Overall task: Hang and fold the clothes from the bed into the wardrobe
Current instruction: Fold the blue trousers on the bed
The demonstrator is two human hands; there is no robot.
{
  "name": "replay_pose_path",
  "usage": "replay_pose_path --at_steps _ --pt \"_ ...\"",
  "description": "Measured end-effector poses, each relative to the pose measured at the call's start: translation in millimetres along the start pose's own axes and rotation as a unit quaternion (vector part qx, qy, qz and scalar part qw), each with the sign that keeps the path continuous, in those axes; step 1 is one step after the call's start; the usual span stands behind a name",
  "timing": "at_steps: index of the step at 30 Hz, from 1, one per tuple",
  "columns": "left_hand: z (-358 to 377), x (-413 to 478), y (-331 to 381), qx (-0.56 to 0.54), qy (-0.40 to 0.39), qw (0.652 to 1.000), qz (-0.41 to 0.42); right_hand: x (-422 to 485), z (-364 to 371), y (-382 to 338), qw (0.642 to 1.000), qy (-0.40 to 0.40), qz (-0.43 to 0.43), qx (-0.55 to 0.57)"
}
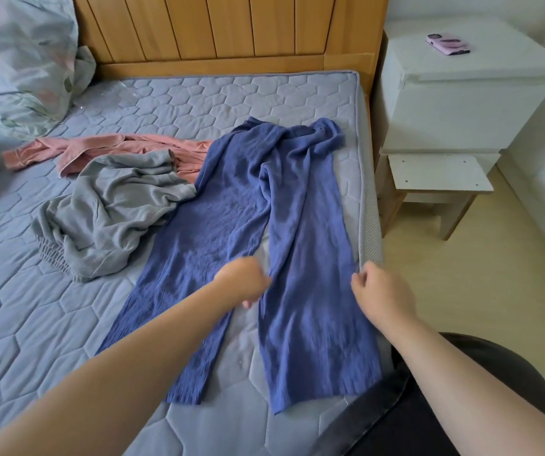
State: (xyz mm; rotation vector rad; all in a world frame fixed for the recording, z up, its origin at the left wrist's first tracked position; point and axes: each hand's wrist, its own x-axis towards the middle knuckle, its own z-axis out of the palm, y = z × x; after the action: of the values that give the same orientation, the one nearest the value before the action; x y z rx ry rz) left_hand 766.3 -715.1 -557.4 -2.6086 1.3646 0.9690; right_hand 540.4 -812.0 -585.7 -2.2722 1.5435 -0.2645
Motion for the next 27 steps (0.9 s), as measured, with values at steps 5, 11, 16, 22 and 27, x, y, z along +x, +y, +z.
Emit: replay_pose_path --at_steps 5,11,16,22,27 --pt "-9 68 55 -0.033 0.210 0.965 0.155 42 25 -16 0.980 -0.122 -0.144 -0.053" --pt "-22 181 81 0.069 0.242 0.963 0.096 145 51 -14 0.948 -0.194 -0.211 -0.135" --pt "-37 266 68 0.015 0.279 0.957 -0.082 258 81 -23 0.950 -0.098 -0.274 -0.115" --pt "-27 309 76 0.017 0.382 0.911 -0.156 347 96 -32 0.951 -0.045 -0.286 -0.106" --pt "-35 303 80 0.034 0.319 0.933 -0.162 357 80 -47 0.938 -0.139 -0.282 -0.147"
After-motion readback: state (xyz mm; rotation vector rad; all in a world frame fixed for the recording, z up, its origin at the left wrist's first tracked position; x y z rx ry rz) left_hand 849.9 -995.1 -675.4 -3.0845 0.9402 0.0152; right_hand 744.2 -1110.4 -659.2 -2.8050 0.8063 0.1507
